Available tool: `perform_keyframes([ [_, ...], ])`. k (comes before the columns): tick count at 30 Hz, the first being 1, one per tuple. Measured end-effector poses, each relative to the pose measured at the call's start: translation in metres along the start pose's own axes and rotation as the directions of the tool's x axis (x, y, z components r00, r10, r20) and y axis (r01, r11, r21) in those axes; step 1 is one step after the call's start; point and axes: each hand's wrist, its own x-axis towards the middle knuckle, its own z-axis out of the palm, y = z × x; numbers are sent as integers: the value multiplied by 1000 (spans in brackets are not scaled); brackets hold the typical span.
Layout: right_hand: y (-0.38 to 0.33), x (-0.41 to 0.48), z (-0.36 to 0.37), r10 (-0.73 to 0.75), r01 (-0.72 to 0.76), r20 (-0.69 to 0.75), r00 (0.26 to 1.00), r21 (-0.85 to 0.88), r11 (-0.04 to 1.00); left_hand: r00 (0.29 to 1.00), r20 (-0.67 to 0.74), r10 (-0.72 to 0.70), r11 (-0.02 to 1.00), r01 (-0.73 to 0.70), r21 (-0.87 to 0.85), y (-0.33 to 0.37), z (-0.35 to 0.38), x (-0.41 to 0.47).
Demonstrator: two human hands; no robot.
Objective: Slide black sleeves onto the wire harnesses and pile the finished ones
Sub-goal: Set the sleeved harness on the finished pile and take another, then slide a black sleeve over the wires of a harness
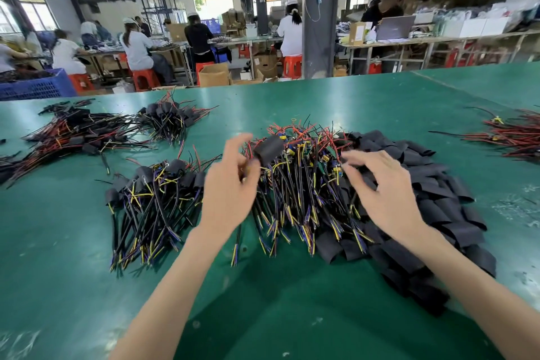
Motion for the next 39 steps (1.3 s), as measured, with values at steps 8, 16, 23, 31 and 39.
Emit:
perform_keyframes([
  [8,28,1,2,287,-286,23,958,-39,958,927,-357,-116,949,210,236,-58,-34,18],
  [16,39,4,-1,386,-380,28,922,-122,917,831,-285,-478,607,547,576,-90,-42,8],
  [23,50,6,-5,407,-387,7,914,-295,874,866,-358,-350,623,500,602,-77,-37,12],
  [31,51,7,-10,439,-358,52,897,-496,791,851,156,-501,826,415,382,-68,17,14],
  [39,59,7,-12,488,-378,110,866,-494,783,776,298,-556,831,510,222,-72,39,15],
])
